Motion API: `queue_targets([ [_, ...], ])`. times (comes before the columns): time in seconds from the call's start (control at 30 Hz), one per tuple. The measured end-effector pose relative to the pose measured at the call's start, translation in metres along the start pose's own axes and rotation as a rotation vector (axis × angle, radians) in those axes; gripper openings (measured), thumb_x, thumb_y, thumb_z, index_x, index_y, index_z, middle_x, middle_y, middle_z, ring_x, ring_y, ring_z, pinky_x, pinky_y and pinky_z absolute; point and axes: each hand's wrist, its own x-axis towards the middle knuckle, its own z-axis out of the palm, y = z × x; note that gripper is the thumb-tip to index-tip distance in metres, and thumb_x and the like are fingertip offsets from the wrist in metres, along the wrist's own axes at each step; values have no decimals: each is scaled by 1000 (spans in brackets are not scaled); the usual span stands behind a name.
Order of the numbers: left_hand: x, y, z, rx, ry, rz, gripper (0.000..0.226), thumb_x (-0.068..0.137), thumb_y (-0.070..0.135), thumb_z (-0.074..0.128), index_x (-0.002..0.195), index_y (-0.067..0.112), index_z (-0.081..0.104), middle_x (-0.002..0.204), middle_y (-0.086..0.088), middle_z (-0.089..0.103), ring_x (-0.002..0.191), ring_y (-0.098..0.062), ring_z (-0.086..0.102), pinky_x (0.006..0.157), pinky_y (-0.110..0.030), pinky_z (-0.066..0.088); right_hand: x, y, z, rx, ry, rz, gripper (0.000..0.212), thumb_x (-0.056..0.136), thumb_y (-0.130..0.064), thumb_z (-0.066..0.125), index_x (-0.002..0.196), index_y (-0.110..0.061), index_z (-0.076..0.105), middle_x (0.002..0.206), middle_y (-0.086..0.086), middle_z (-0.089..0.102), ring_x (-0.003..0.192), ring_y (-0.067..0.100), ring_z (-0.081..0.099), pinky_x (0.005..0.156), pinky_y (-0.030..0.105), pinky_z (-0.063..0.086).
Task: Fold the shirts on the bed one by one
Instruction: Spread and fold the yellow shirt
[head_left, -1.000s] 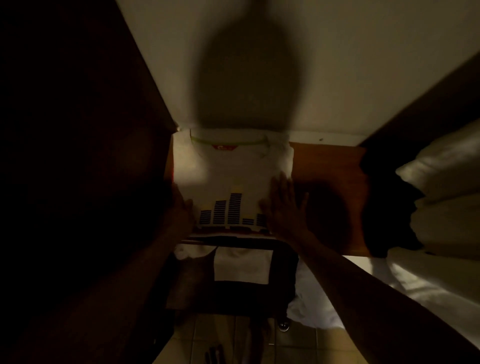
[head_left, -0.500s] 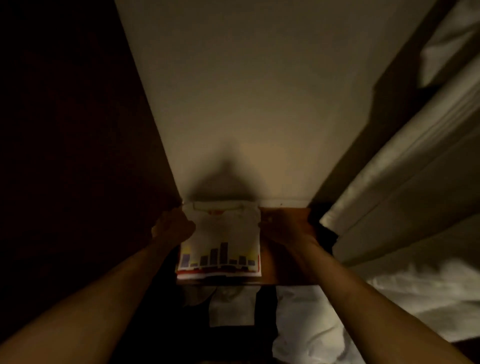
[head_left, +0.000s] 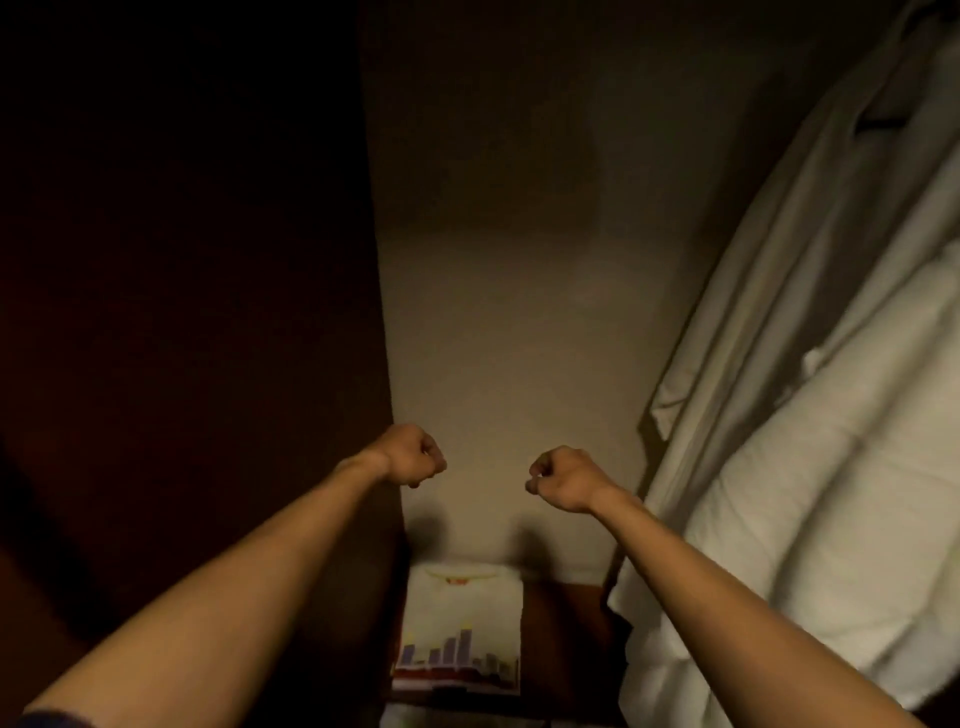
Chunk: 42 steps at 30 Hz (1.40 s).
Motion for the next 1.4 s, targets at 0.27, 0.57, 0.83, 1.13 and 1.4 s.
queue_targets([
  [0.27,-139,61,-78,121,156,46,11,93,29,66,85,25,72,88,8,72,71,-1,63,64,-18,48,-108,-53,-131,-118,162,-208,20,89,-25,70,104,-13,74,110,8,72,108,24,65,90,28,49],
  [0.57,-261,75,-139,-26,-14,-87,26,96,33,63,121,26,64,107,1,71,97,-20,71,87,-46,57,-170,-143,-137,-189,55,-385,15,88,-30,70,98,-20,74,99,3,71,99,21,68,78,27,52],
  [0.83,-371,-15,-196,-123,-253,-297,31,99,35,58,120,13,61,100,-9,74,97,-26,71,98,-51,51,-216,-283,-81,-388,-463,-509,9,94,-28,62,98,-26,70,107,-3,71,87,15,74,76,36,60],
  [1.13,-539,-185,-257,-180,-21,-585,34,99,34,58,124,12,61,90,-8,73,84,-23,72,88,-44,55,-299,-468,35,-347,-796,-777,31,99,-25,59,127,-12,61,109,4,66,101,24,68,92,45,53],
  [1.4,-688,-337,-291,-79,494,-564,18,97,25,62,110,17,72,92,3,75,81,-11,73,63,-21,56,-378,-616,142,-233,-804,-1042,27,99,-25,58,126,-19,61,113,2,69,101,18,70,93,42,53],
])
